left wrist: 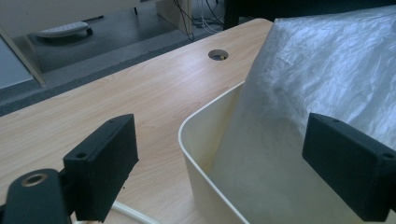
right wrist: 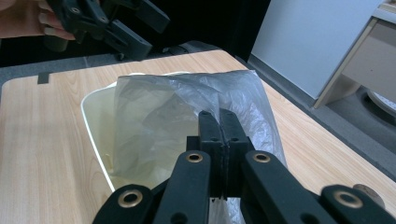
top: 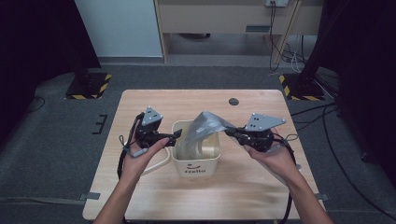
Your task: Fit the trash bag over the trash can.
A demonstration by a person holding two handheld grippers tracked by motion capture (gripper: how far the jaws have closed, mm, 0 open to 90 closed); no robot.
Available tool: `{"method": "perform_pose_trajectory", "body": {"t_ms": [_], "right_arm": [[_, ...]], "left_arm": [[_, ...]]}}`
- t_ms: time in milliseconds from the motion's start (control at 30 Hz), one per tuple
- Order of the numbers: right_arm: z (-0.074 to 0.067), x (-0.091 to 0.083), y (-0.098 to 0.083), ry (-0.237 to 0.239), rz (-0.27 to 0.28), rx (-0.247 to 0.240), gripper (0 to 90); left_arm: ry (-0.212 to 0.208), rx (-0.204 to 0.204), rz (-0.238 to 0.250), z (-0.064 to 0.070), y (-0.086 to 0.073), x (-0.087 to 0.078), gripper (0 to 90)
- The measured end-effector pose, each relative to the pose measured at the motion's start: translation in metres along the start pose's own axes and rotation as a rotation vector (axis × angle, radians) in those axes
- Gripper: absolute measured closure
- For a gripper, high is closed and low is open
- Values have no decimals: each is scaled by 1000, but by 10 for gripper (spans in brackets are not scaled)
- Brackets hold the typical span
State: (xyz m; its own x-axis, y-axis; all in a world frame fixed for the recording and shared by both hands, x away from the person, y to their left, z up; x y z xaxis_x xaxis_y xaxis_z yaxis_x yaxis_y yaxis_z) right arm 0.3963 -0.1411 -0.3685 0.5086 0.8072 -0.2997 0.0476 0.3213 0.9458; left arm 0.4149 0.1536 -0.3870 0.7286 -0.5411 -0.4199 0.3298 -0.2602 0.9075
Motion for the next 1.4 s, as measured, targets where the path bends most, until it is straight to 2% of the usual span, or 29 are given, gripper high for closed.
{"method": "perform_pose_trajectory", "body": {"t_ms": [67, 400, 800, 967, 1067, 1333, 1400], "right_arm": [[-1, 1, 0, 5, 1, 1, 900], [-9, 12, 3, 32, 5, -10, 900], [-18, 32, 10, 62, -19, -32, 900], [-22, 46, 11, 78, -44, -44, 900], [-25, 53, 8, 85, -65, -48, 900], [-30, 67, -2, 101, -117, -57, 900], [-29, 70, -4, 99, -130, -54, 900]], "left_arm": [[-2, 0, -10, 2, 0, 3, 96], [12, 51, -81, 5, -7, 16, 100], [3, 90, -127, 14, -17, 26, 107], [-1, 92, -116, 16, -20, 25, 124], [7, 87, -91, 17, -20, 20, 193], [-52, 98, -44, 23, -17, 5, 295], [-72, 76, -53, 26, -17, 1, 302]]}}
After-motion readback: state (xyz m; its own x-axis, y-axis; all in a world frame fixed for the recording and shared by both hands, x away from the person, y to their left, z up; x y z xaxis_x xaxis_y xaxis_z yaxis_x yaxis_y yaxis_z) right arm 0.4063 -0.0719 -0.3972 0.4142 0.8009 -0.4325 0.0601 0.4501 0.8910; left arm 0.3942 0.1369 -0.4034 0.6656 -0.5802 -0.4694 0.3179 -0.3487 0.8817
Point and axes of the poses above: each handheld gripper's, and its own axes: x roughly forward along the jaws, y roughly out of its top, z roughly to its right, the point moved 3 cm from there along x, roughly forward along the jaws, and after that the axes turned 6 degrees about z, right-handed, at the moved point
